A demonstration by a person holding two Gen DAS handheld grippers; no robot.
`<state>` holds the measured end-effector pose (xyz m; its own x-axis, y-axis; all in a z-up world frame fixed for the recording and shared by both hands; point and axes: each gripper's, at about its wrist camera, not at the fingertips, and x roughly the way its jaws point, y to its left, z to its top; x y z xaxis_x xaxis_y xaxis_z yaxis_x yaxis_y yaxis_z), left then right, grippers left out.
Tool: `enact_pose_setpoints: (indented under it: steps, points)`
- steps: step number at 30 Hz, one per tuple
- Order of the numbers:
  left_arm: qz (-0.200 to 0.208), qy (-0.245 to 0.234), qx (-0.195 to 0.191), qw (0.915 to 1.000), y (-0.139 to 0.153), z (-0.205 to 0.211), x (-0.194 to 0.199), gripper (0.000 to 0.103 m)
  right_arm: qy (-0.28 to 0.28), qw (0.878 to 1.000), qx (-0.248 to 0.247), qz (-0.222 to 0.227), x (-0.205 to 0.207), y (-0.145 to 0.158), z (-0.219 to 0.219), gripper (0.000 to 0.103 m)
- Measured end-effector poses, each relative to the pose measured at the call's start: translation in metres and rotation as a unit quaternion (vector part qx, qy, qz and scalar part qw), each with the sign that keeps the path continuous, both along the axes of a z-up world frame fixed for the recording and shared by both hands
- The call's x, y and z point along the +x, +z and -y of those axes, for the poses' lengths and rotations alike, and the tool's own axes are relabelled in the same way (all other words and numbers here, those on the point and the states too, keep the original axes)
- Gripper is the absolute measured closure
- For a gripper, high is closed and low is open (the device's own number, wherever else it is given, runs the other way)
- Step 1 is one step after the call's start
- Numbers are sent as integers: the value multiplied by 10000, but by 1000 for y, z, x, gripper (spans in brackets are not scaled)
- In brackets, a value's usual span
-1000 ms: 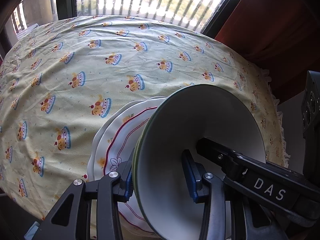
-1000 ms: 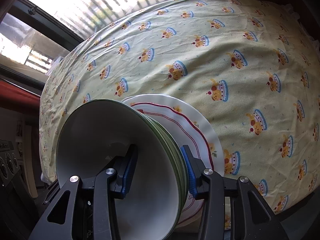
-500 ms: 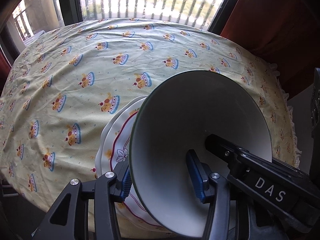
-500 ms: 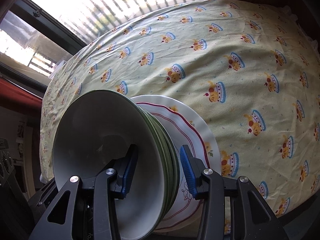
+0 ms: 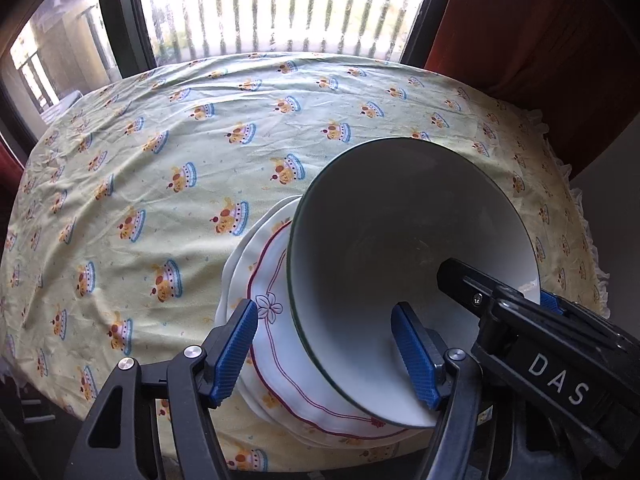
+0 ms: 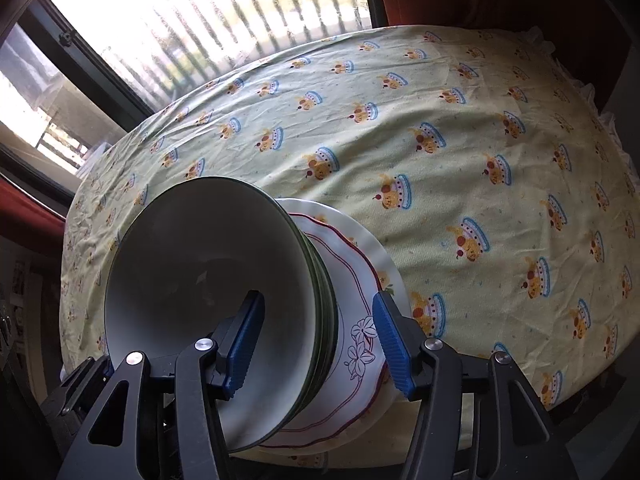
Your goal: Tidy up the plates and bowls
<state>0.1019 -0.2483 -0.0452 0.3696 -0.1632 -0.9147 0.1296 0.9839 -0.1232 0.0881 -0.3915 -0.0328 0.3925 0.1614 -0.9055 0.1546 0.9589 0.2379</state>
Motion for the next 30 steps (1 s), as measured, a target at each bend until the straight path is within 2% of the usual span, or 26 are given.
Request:
enact_pose_setpoints:
  steps: [3,7,11,18,25,30]
  points:
    - [231,-163,15,9996,11,-8,-5,31,-75,9998,-57,152,-9,12,-13,40]
    - [496,-254,-88,9984,24,-27,-12,28,-277,9974,-441,497,-25,31,-30,38]
    - [824,-260,-189,9961,37,-51,-18,22,-524,9923,-746,843,-43,50,-44,38]
    - [1248,-117,-290,9917,50,-95,-38,19,-745,9809,-1121,1405,-73,70,-71,37]
    - [1431,-73,-421,9888,48,-140,-63,9,-708,9732,-1048,1919,-101,70,-103,33]
    - [1658,196,-264,9856,38,-176,-80,7,-489,9729,-1003,2024,-113,57,-128,32]
